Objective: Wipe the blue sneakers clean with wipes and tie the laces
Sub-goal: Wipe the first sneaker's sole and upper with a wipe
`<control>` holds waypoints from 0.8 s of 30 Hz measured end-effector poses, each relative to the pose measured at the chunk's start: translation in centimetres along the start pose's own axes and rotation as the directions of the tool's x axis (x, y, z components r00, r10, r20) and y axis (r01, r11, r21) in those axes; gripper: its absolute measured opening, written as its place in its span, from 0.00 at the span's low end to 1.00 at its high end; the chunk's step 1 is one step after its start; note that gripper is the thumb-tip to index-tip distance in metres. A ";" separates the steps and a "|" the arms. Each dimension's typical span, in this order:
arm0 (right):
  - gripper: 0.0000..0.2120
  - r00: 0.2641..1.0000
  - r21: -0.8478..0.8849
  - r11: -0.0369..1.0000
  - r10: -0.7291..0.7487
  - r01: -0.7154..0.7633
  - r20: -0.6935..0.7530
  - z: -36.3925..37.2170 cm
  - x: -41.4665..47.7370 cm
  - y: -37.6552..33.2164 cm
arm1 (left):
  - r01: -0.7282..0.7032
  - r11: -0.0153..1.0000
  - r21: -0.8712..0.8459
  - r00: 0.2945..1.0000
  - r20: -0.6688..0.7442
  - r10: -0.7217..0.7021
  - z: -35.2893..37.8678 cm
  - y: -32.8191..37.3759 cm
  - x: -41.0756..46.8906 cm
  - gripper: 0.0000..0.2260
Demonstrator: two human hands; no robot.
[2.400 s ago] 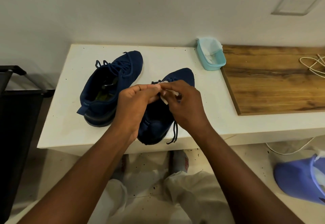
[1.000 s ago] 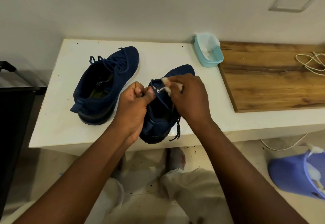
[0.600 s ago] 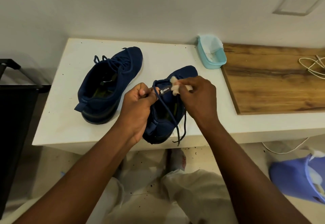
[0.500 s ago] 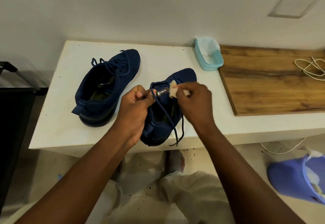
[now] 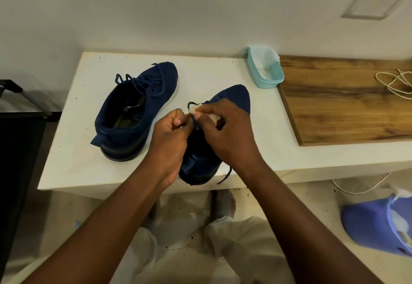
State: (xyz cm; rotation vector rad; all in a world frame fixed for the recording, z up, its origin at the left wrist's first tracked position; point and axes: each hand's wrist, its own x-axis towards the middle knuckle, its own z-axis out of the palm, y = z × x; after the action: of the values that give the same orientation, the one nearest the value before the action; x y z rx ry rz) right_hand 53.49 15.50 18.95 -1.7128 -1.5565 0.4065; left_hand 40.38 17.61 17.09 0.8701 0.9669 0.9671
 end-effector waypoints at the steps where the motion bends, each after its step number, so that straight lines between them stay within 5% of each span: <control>1: 0.07 0.999 -0.026 0.999 -0.030 0.030 0.017 0.0 0.2 -0.2 | -0.009 1.000 0.017 1.000 0.000 0.009 0.0 0.0 -0.1 0.18; 6: 0.09 0.990 -0.088 0.987 0.132 -0.137 -0.052 -1.1 1.5 2.9 | -0.076 0.992 0.102 0.997 0.011 0.076 0.6 -0.2 -0.3 0.20; 11: 0.10 0.986 -0.106 0.993 -0.027 0.045 0.166 -0.7 0.8 0.4 | -0.089 0.977 0.192 0.996 -0.005 0.091 0.5 -0.1 -0.7 0.20; 16: 0.11 0.990 -0.180 0.982 0.084 -0.062 0.115 -1.9 1.4 2.6 | -0.085 0.988 0.130 0.996 -0.005 0.086 0.9 0.0 -0.7 0.20; 21: 0.10 0.986 0.069 0.997 0.007 -0.019 0.164 -2.0 0.7 1.0 | -0.055 0.989 0.136 0.995 -0.079 0.066 0.7 0.0 -0.6 0.21; 24: 0.08 0.991 0.311 0.942 0.134 -0.125 -0.008 -3.8 1.1 2.1 | -0.106 0.962 0.252 0.985 -0.103 0.135 0.8 0.0 -0.1 0.21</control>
State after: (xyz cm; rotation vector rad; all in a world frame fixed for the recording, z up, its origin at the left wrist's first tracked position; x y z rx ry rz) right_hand 57.74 15.39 20.19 -1.5703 -1.2842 0.6548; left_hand 41.06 17.42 17.39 1.0993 1.1638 1.0260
